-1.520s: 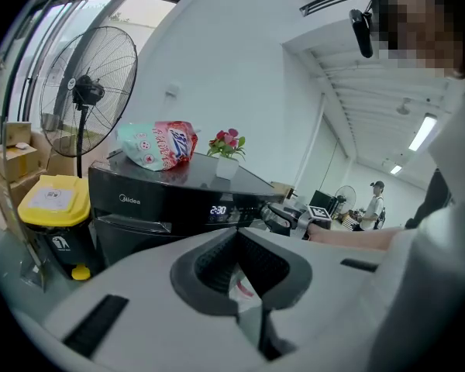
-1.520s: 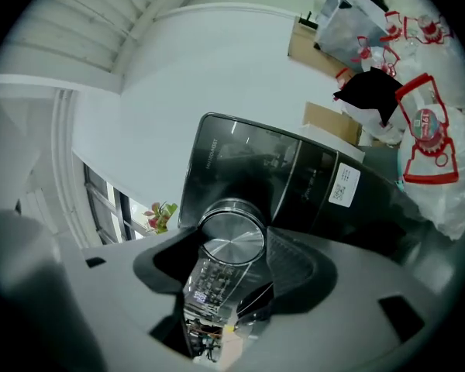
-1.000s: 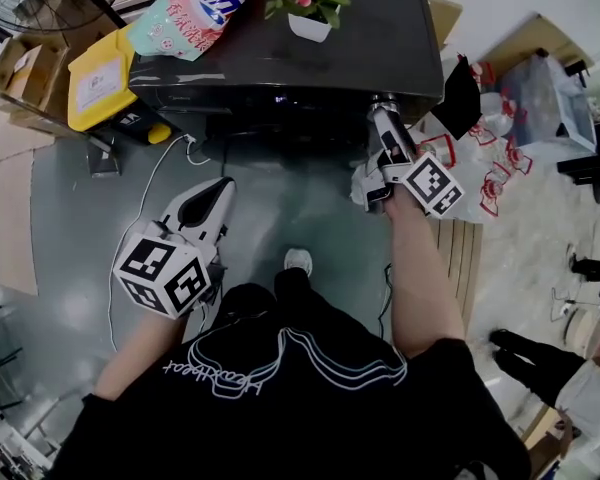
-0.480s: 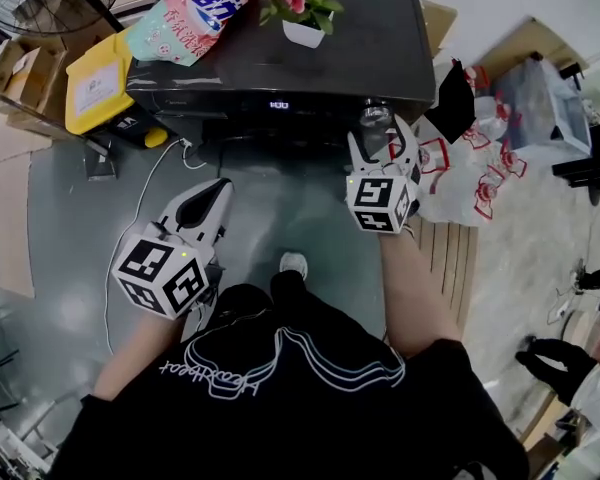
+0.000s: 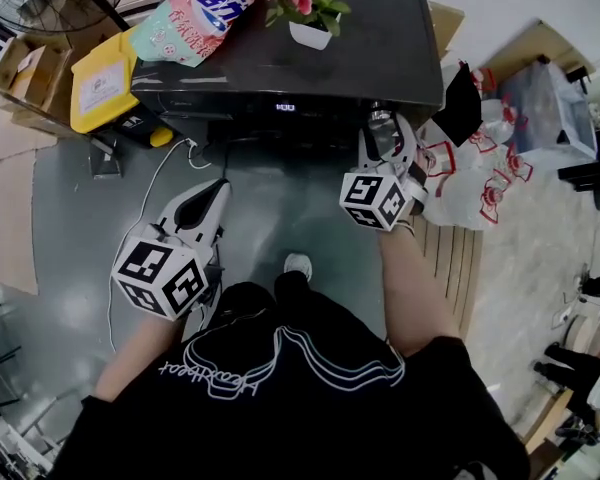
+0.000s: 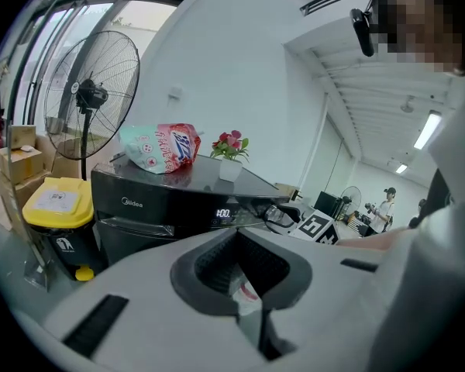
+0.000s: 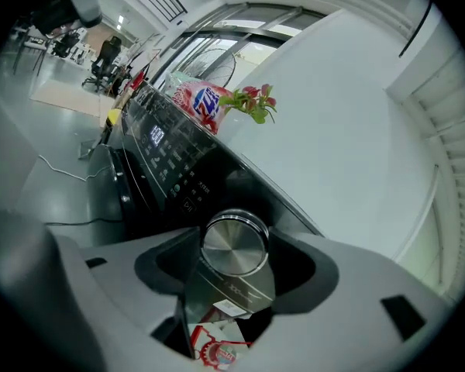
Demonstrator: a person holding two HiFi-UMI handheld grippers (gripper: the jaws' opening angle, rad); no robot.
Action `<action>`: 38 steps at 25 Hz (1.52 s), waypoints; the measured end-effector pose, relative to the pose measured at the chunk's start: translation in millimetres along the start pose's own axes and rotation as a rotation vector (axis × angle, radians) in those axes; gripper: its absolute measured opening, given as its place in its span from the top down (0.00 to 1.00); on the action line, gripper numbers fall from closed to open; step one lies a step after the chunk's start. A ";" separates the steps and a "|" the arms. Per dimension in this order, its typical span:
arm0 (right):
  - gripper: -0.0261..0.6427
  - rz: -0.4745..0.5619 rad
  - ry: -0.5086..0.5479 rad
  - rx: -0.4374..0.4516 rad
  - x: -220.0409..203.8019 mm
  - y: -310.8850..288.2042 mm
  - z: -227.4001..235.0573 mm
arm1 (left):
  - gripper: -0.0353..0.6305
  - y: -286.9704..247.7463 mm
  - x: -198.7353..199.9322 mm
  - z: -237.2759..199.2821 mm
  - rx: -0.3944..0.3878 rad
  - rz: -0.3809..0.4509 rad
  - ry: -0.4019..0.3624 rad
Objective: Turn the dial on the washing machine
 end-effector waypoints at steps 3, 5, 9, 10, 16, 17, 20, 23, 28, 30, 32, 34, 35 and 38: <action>0.56 -0.002 0.005 -0.007 0.0 -0.3 0.4 | 0.94 0.0 1.7 -0.7 0.004 0.003 0.000; 0.56 -0.004 0.003 -0.008 0.0 -0.7 0.2 | 0.94 0.1 1.2 -1.0 0.004 0.001 -0.001; 0.55 -0.003 -0.027 -0.004 -0.3 0.2 2.3 | 0.94 1.4 -0.1 0.5 0.001 -0.002 -0.002; 0.55 -0.002 -0.038 0.000 -0.1 0.4 3.1 | 0.94 1.8 0.1 1.1 0.001 -0.002 -0.003; 0.55 0.008 -0.188 0.042 -1.3 -0.5 7.3 | 0.94 2.4 1.2 3.1 -0.003 -0.006 -0.011; 0.55 0.011 -0.223 0.048 -1.7 -0.6 8.4 | 0.94 2.3 1.5 3.1 -0.003 -0.005 -0.012; 0.55 0.020 -0.333 0.072 -4.1 -0.4 10.5 | 0.94 3.0 -0.3 2.7 -0.002 -0.006 -0.012; 0.55 0.038 -0.481 0.106 -5.4 -0.4 13.4 | 0.94 4.0 -2.5 1.2 0.000 -0.009 -0.006; 0.55 0.049 -0.541 0.113 -8.5 -1.5 15.4 | 0.94 2.2 -3.2 -0.9 -0.001 -0.013 -0.001; 0.55 0.048 -0.537 0.114 -7.6 -1.2 15.1 | 0.94 1.5 -3.3 -0.5 -0.005 -0.012 0.000; 0.55 0.049 -0.530 0.120 -6.3 -0.5 14.2 | 0.94 0.7 -3.8 0.5 -0.009 -0.012 0.000; 0.55 0.047 -0.516 0.127 -6.0 -0.2 13.8 | 0.94 -0.3 -3.7 0.9 -0.014 -0.009 0.001; 0.55 0.045 -0.512 0.129 -5.9 -0.3 14.1 | 0.94 -0.9 -3.4 0.8 -0.017 -0.008 0.001; 0.56 0.046 -0.512 0.130 -3.5 3.0 18.3 | 0.94 -2.1 -1.5 1.0 -0.029 -0.002 0.002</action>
Point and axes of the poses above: the fingertips, and each gripper's own axes: y backward along the fingers, z to its right, x out of its top, the point moved 3 cm from there along y, backward along the fingers, and after that the axes turned 1 degree about -x, right-handed, at the moved point
